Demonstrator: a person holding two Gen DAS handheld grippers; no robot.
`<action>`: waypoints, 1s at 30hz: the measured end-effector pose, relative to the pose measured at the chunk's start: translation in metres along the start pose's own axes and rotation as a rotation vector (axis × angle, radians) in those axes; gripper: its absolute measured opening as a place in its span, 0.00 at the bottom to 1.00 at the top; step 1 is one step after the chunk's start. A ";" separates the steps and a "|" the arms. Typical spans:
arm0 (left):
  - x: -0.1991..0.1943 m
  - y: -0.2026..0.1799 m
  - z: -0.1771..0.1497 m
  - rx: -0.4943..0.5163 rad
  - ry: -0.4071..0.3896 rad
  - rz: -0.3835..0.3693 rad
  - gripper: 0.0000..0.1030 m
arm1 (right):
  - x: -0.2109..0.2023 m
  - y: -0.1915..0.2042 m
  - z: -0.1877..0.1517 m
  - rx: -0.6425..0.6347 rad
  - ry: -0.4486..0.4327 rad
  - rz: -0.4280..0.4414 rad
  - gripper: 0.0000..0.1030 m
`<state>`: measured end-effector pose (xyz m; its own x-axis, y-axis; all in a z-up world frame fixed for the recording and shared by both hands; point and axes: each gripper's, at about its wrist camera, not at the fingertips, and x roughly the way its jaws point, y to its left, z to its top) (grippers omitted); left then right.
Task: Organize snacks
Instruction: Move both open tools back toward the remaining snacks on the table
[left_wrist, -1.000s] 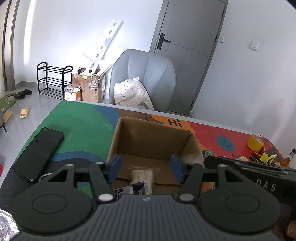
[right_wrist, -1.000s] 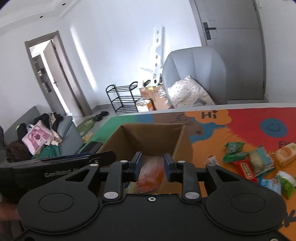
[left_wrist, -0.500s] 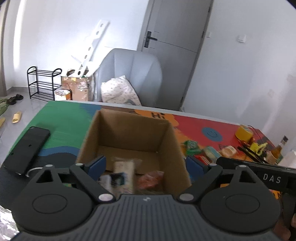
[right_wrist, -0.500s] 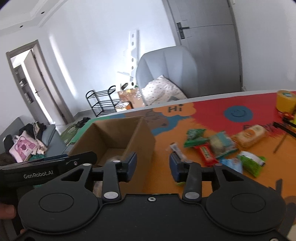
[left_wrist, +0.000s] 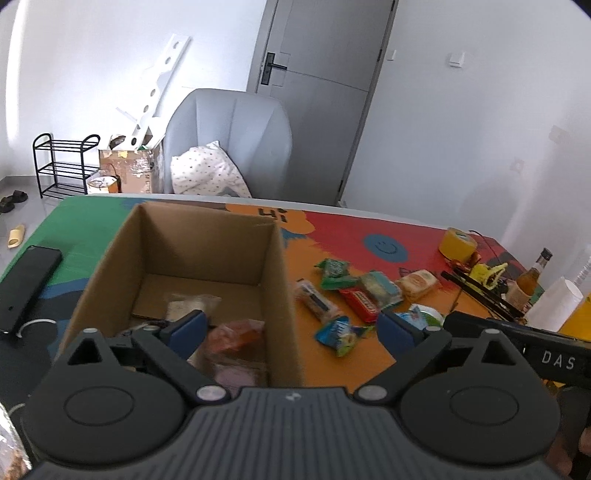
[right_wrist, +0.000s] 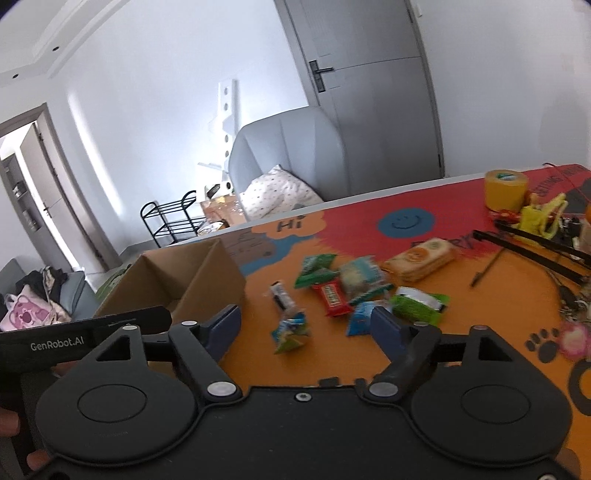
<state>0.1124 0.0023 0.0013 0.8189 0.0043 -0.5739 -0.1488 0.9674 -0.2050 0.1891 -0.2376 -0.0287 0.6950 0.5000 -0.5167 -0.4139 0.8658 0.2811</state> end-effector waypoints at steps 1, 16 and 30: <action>0.001 -0.003 -0.001 0.003 -0.001 -0.001 0.95 | -0.002 -0.004 -0.001 0.003 -0.002 -0.005 0.77; 0.014 -0.052 -0.008 0.052 -0.010 -0.055 0.95 | -0.008 -0.055 -0.011 0.060 -0.006 -0.035 0.78; 0.052 -0.082 -0.009 0.057 0.007 -0.056 0.88 | 0.013 -0.092 -0.008 0.105 0.013 -0.019 0.61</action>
<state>0.1617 -0.0791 -0.0188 0.8213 -0.0516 -0.5681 -0.0709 0.9790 -0.1914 0.2319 -0.3106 -0.0680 0.6940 0.4841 -0.5329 -0.3367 0.8725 0.3542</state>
